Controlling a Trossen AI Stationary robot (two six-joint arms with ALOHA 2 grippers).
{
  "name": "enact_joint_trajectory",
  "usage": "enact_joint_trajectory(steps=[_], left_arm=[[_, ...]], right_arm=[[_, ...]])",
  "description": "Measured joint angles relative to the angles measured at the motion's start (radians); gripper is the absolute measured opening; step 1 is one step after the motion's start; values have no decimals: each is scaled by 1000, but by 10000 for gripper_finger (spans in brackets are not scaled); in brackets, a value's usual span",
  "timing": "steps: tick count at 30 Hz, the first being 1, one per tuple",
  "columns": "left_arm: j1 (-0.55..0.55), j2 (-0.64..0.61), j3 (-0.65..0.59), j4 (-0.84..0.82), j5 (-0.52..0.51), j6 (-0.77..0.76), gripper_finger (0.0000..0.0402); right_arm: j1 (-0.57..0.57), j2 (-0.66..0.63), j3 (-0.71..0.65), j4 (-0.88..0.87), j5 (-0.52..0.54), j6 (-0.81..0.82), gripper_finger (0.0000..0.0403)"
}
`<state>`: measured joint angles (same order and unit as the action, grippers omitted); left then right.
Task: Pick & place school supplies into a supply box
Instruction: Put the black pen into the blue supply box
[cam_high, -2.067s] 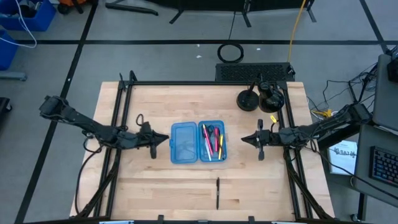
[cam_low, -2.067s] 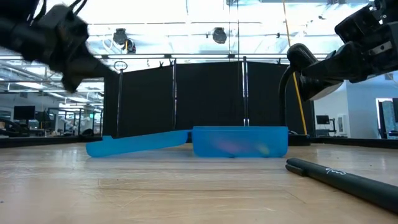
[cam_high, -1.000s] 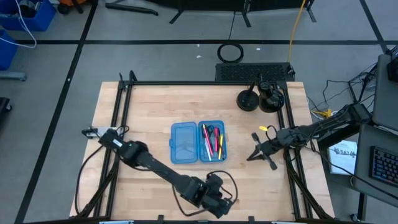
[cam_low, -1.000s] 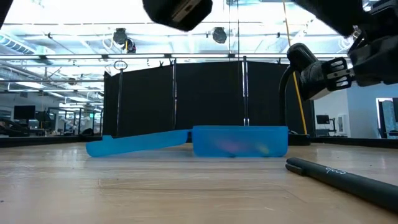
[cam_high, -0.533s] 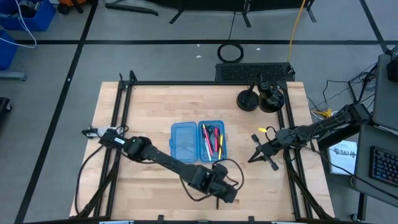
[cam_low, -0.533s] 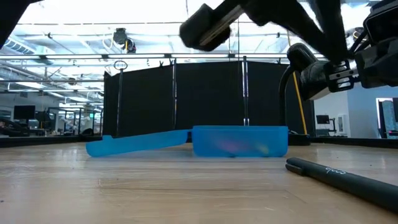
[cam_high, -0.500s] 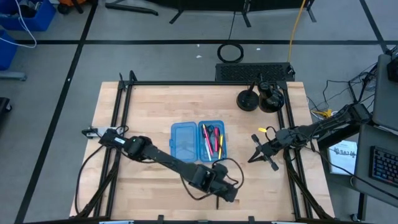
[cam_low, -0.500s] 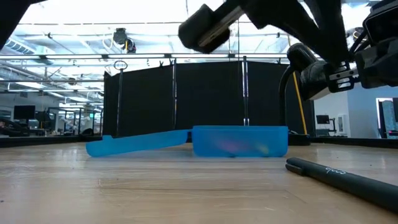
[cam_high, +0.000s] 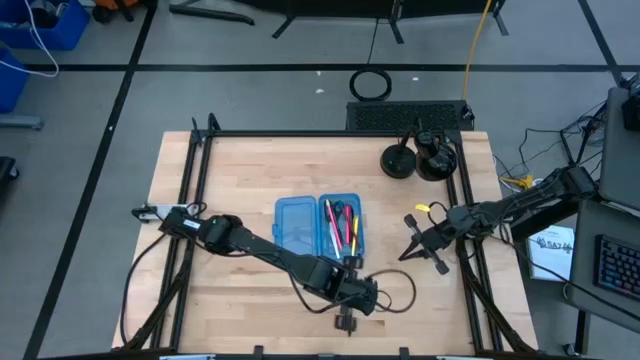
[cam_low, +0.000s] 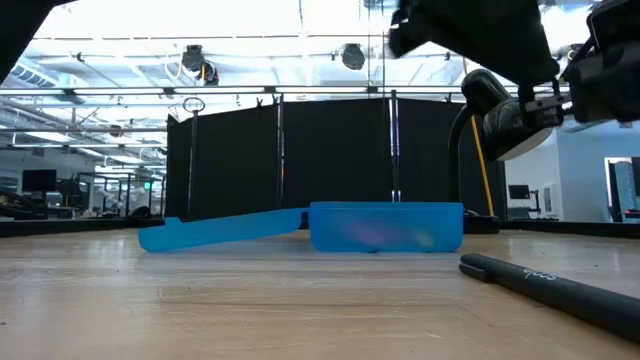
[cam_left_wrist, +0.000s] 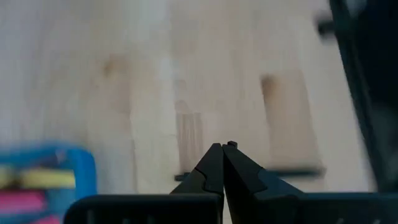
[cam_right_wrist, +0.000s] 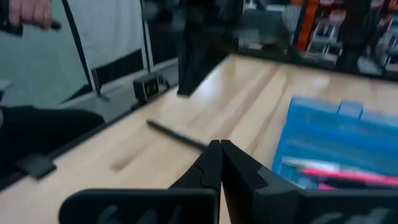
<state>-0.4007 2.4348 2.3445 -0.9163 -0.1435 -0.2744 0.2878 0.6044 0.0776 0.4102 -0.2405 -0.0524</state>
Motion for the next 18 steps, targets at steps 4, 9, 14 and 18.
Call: enact_joint_trajectory(steps=[4,9,14,18], left_arm=[[1,1,-1,-5,105,359,6],[-2,1,-1,-18,124,554,41],[-8,1,-1,-16,5,847,128],[-4,1,-1,-9,-52,1045,201]], right_arm=[[0,0,0,59,0,16,0],[0,0,0,84,1,48,0],[0,0,0,113,1,118,0],[0,0,0,167,1,170,0]])
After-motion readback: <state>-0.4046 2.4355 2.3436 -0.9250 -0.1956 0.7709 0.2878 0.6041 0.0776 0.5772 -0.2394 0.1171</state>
